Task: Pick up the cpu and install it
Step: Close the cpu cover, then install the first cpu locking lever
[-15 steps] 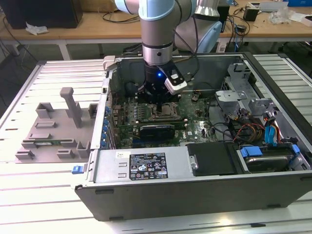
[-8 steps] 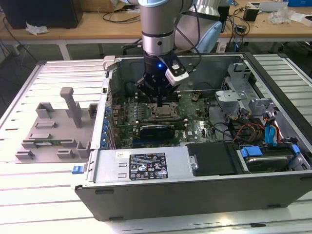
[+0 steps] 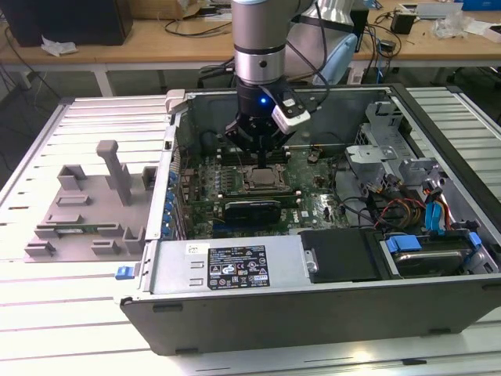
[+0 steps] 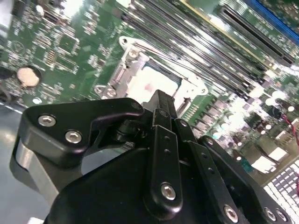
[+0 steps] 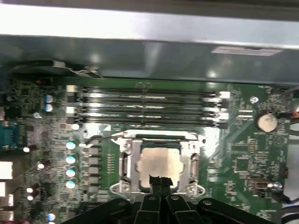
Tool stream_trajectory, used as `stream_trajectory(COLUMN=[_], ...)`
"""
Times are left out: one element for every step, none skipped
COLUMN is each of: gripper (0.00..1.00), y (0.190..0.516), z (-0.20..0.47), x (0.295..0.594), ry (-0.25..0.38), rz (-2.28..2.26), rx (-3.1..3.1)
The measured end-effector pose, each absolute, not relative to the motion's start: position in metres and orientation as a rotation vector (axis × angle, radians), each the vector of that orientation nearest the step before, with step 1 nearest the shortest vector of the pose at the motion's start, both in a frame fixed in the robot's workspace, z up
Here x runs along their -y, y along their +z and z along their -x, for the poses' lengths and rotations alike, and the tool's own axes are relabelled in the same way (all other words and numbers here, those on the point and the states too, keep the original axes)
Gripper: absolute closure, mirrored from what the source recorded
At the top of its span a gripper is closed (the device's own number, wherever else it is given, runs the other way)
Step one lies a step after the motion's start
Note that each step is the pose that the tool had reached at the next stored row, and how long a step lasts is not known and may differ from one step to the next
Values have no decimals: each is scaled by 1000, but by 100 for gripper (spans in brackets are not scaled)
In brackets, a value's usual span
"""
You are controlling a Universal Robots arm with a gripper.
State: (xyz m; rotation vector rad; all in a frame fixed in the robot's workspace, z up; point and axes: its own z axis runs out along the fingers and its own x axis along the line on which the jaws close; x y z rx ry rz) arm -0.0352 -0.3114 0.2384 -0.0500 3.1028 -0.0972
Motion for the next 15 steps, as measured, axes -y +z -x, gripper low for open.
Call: stream_trajectory(gripper=[89, 89, 89, 89, 89, 89, 89, 89, 89, 89, 89, 89, 89, 89, 89], y=[238, 240, 247, 248, 248, 248, 248, 248, 248, 248, 248, 248, 248, 248, 248], z=[31, 31, 31, 31, 31, 31, 31, 31, 31, 31, 31, 31, 31, 31, 31], x=[311, 311, 311, 311, 311, 311, 311, 311, 311, 311, 311, 311, 311, 311, 311], ry=[-97, -97, -97, -97, -97, -97, -97, -97, -97, -97, -97, -97, -97, -97, -97], rz=[50, 50, 50, 50, 50, 50, 50, 50, 50, 50, 50, 50, 50, 50, 50], rx=[-3103, -3103, -3103, -3103, -3103, -3103, -3103, -3103, -3103, -3103, -3103, -3103, -3103, -3103, -3103])
